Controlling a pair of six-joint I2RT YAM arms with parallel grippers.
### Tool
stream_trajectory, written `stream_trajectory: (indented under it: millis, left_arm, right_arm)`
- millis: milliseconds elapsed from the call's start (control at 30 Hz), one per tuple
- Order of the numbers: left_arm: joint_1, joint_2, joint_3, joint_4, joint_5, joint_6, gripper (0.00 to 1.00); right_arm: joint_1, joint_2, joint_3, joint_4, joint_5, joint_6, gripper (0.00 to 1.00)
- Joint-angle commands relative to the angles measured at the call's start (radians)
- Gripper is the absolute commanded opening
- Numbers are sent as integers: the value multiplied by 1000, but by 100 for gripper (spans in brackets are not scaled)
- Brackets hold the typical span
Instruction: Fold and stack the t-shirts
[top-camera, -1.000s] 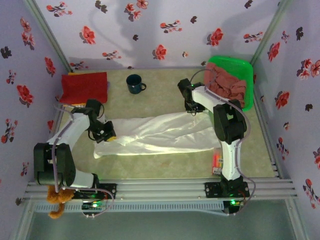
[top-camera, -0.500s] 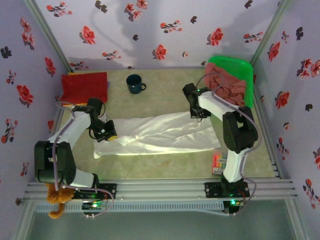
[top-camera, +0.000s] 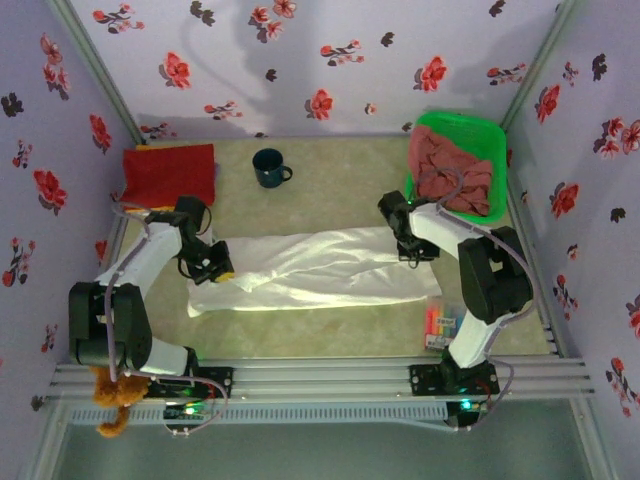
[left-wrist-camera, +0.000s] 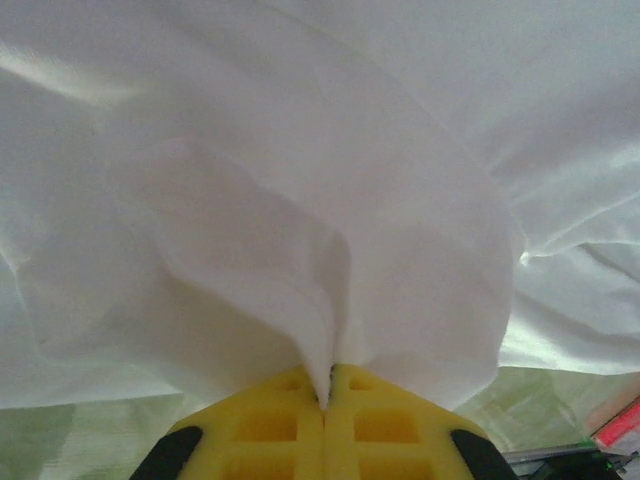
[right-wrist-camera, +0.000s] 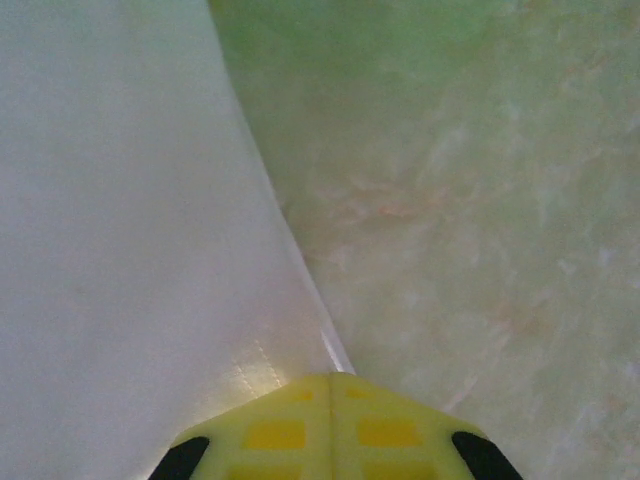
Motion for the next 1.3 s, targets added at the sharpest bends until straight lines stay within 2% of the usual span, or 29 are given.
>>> stream_trajectory:
  millis: [0, 133, 200, 367, 500, 600, 700, 800, 867, 933, 1033, 1133, 1267]
  left_arm:
    - [-8, -21, -10, -30, 18, -1, 1]
    - [-8, -21, -12, -33, 19, 0, 2]
    - [-8, -24, -10, -36, 18, -4, 2]
    - [-8, -24, 22, -88, 60, -26, 2]
    - [-8, -8, 68, -111, 137, -62, 4]
    - [-8, -17, 68, -83, 205, -101, 4]
    - [-8, -7, 51, -74, 173, -102, 6]
    - [-8, 28, -7, -39, 176, -103, 13]
    - [-12, 36, -75, 47, 264, -134, 19]
    - [-12, 48, -100, 76, 345, -126, 34]
    - [10, 65, -18, -56, 263, -40, 46]
    - [66, 50, 72, -113, 224, -10, 49]
    - [152, 58, 164, -159, 111, 26, 53]
  right_arm:
    - [-7, 7, 0, -5, 63, 24, 19]
    - [-7, -8, 9, -5, 75, 19, 34]
    - [-8, -12, 13, -2, 76, 10, 39]
    - [5, -83, 43, -14, 10, 16, 38]
    - [100, -198, 22, 85, -127, 87, 41]
    - [190, -196, 47, 114, -189, 176, 43]
    - [245, -170, 57, 168, -252, 246, 44]
    - [285, -139, 60, 231, -304, 283, 45]
    - [301, -117, 77, 228, -305, 282, 45]
    - [306, -100, 84, 217, -306, 277, 45]
    - [306, -101, 77, 221, -315, 271, 46]
    - [306, -97, 79, 222, -337, 263, 46]
    - [306, -70, 75, 250, -398, 278, 47]
